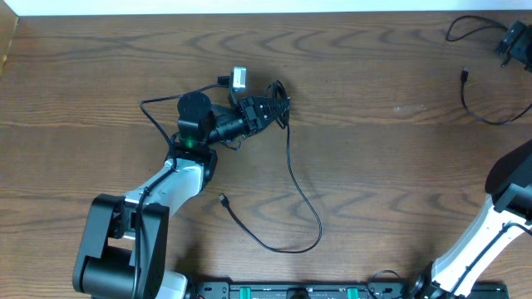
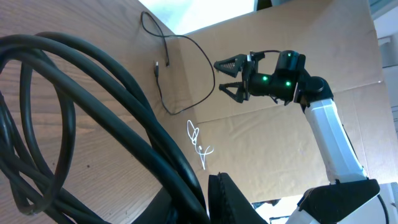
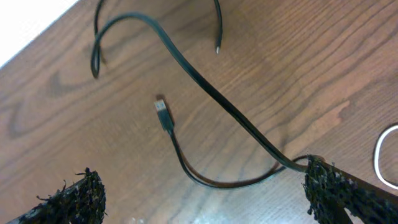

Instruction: Untangle cables

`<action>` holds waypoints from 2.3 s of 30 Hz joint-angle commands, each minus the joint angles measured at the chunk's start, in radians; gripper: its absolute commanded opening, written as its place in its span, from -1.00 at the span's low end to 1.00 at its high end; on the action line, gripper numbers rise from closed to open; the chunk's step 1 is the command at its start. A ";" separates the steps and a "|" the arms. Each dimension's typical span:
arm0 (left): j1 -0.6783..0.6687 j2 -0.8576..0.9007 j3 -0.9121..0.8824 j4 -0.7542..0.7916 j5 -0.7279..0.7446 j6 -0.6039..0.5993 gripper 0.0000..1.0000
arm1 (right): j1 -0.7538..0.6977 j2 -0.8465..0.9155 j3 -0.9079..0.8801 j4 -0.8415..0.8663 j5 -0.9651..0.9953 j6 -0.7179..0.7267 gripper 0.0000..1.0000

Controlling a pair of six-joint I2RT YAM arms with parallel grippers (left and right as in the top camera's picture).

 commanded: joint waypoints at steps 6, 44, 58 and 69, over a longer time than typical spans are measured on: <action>0.000 -0.002 0.010 0.005 0.012 0.009 -0.66 | -0.003 -0.008 -0.044 -0.016 0.098 -0.321 0.90; 0.000 -0.002 0.010 0.005 0.008 0.032 -0.50 | -0.099 -0.008 -0.175 0.181 0.010 -0.406 0.67; 0.000 -0.002 0.010 0.005 0.008 0.032 -0.50 | -0.099 -0.002 -0.178 0.251 -0.017 -0.450 -0.24; 0.000 -0.002 0.010 0.005 0.008 0.062 -0.50 | -0.096 -0.001 -0.169 0.317 -0.033 -0.451 -0.99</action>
